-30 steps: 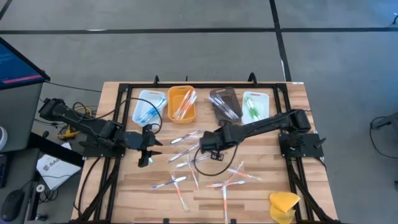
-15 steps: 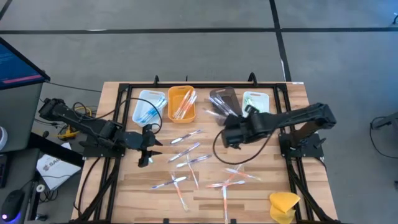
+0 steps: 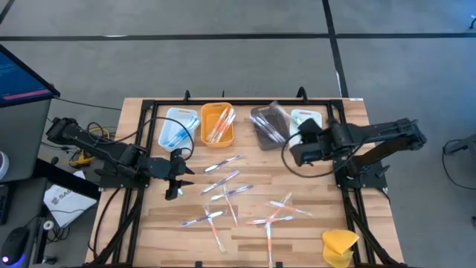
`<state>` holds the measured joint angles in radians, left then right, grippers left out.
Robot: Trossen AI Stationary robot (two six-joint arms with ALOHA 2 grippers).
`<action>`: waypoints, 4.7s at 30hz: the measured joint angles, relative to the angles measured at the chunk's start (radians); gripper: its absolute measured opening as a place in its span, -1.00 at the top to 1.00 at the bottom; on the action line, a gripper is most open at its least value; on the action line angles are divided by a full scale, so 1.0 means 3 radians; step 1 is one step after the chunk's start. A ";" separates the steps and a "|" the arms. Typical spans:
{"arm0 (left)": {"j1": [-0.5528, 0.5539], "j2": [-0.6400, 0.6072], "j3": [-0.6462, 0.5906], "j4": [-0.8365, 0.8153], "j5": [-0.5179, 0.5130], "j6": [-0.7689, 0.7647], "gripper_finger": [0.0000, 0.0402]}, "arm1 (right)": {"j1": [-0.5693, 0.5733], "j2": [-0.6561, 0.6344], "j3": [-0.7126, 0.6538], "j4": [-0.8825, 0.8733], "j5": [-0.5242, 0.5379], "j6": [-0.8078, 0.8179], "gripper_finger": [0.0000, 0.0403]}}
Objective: Pick & Place Toothbrushes
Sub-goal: Put the violet toothbrush into the gray bin, then put the orange toothbrush into the yellow bin
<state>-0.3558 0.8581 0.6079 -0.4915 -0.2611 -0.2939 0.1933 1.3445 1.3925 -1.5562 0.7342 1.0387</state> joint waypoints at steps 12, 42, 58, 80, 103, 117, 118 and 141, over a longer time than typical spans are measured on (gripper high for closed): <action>0.0000 0.0000 0.0000 0.0003 -0.0071 0.0000 0.14 | -0.0424 -0.0124 -0.0602 0.1041 0.0001 -0.0525 0.93; 0.0000 0.0000 0.0000 -0.0013 -0.0076 -0.0009 0.14 | -0.1580 0.1045 -0.0625 0.2144 -0.0920 -0.1741 0.93; 0.0000 -0.0001 -0.0258 0.0037 -0.0097 -0.0090 0.14 | -0.1703 0.1483 -0.0623 0.2365 -0.1413 -0.1810 0.73; 0.0000 -0.0001 -0.0261 0.0094 -0.0104 0.0016 0.14 | -0.1322 0.1423 0.0252 0.1446 -0.1404 -0.2096 -0.13; 0.0000 0.0016 -0.0263 0.0502 -0.0094 0.0550 0.14 | 0.0917 0.1474 0.0663 0.0443 -0.2104 -0.0290 -0.01; 0.0000 0.0025 -0.0263 0.1166 -0.0097 0.1049 0.14 | 0.1617 0.1913 0.0638 0.0693 -0.1829 -0.0853 0.11; 0.0000 0.0025 -0.0263 0.1175 -0.0097 0.1061 0.14 | 0.1628 0.1983 0.0640 0.0700 -0.1824 -0.0867 0.13; 0.0056 0.0024 -0.0263 0.1272 0.0254 0.0969 0.14 | 0.1547 0.2678 0.0636 0.1374 -0.1843 -0.1743 0.38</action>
<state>-0.3389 0.8654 0.5289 -0.1101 -0.1848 -0.0033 0.6573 2.1479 1.5833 -1.1442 0.1814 0.5157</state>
